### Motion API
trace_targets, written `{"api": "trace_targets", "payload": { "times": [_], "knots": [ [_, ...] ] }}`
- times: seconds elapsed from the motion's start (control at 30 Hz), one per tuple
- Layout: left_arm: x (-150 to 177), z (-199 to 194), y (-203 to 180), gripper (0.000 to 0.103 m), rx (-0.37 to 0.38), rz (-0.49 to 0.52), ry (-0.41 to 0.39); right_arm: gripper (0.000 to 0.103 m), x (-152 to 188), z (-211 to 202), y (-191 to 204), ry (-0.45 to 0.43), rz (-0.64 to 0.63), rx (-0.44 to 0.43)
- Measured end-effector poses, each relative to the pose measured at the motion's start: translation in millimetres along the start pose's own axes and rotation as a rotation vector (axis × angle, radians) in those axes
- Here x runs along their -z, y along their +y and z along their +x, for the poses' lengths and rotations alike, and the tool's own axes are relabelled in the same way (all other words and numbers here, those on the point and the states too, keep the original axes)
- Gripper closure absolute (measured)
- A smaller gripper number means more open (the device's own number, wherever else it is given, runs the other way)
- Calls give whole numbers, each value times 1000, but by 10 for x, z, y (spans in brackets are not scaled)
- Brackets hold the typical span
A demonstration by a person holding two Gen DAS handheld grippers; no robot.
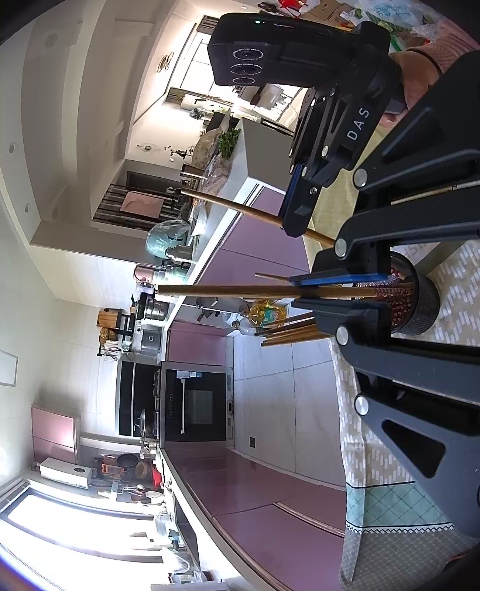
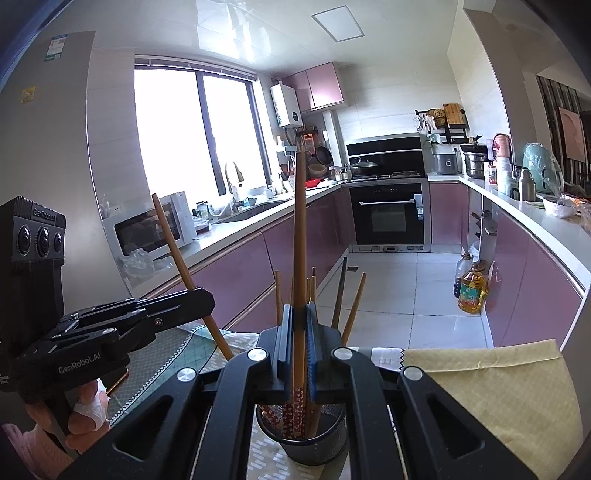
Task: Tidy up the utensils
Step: 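Lower the chopsticks into the mesh cup and open both grippers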
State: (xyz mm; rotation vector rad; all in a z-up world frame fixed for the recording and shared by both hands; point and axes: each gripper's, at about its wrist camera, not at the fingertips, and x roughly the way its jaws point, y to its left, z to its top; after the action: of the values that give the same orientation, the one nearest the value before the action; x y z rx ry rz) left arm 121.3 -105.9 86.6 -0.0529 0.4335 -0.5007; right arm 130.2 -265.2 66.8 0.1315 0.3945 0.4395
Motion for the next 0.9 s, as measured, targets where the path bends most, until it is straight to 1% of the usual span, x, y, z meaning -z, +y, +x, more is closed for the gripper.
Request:
{"api": "trace_targets", "payload": {
  "times": [0.57,0.9],
  "knots": [
    [4,151,66,96,-16,-11,32,97,57,151,-34,37,2,18],
    [108,347,120,96,-26,6,88,97,159,283,-33,83,-2,20]
  ]
}}
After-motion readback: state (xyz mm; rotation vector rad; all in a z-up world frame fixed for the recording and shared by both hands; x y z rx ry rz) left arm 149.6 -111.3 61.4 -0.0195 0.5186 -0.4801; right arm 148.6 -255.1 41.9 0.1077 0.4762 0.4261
